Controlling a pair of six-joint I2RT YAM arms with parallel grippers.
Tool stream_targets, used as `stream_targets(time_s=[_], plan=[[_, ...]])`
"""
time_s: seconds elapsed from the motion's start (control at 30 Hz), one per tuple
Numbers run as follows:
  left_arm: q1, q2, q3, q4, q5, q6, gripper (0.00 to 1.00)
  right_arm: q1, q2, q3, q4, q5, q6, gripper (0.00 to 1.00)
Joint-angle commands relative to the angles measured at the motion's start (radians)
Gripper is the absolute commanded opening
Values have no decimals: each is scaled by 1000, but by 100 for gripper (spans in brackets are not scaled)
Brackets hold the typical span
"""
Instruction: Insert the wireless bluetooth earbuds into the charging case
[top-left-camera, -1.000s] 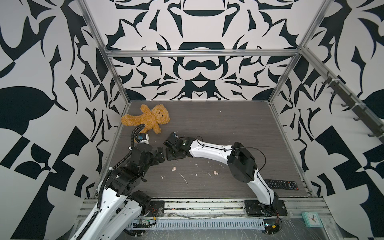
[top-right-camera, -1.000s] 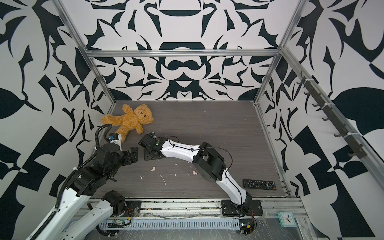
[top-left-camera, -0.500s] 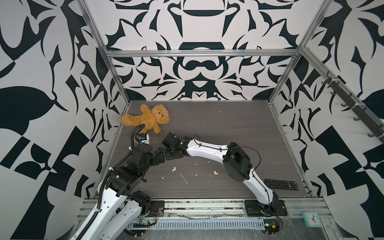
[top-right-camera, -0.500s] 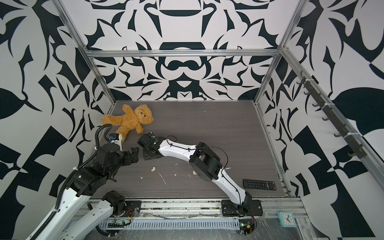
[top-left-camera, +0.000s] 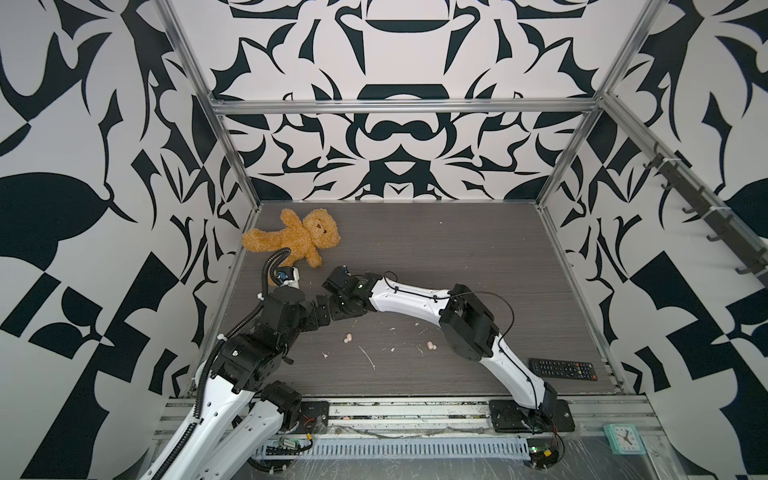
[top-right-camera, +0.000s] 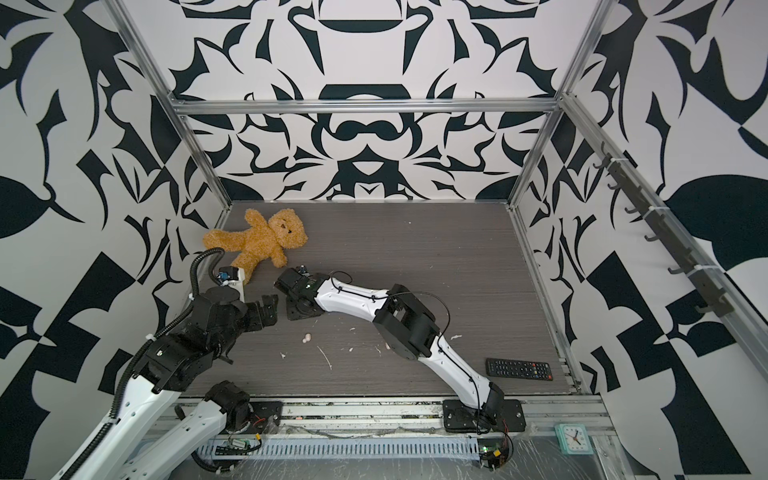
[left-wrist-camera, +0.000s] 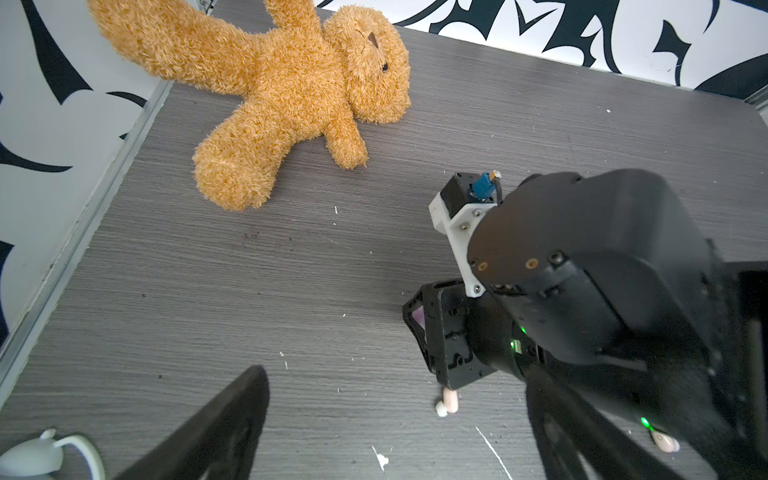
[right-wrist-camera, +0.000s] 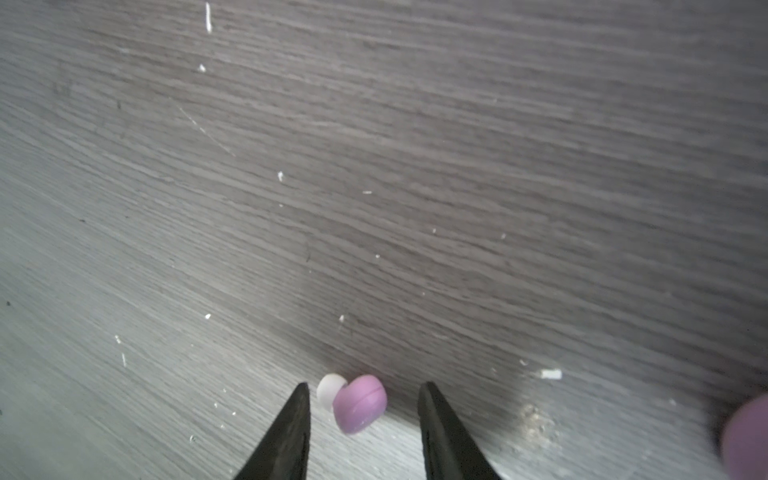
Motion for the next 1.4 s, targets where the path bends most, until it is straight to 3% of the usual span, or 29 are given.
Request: stream_targets(time_s=[0.0,0.6,1.37], plan=[[-2,-3,-13,-2,10,-3,99,-3,-13,37,-15,-5,-10,42],[-1,1,-14,1,20,-1,99,-4,12,46,-11,-33,-12,27],[-2,12,-15,3,26,2,99,-12,1,40,24,-60,-13,22]])
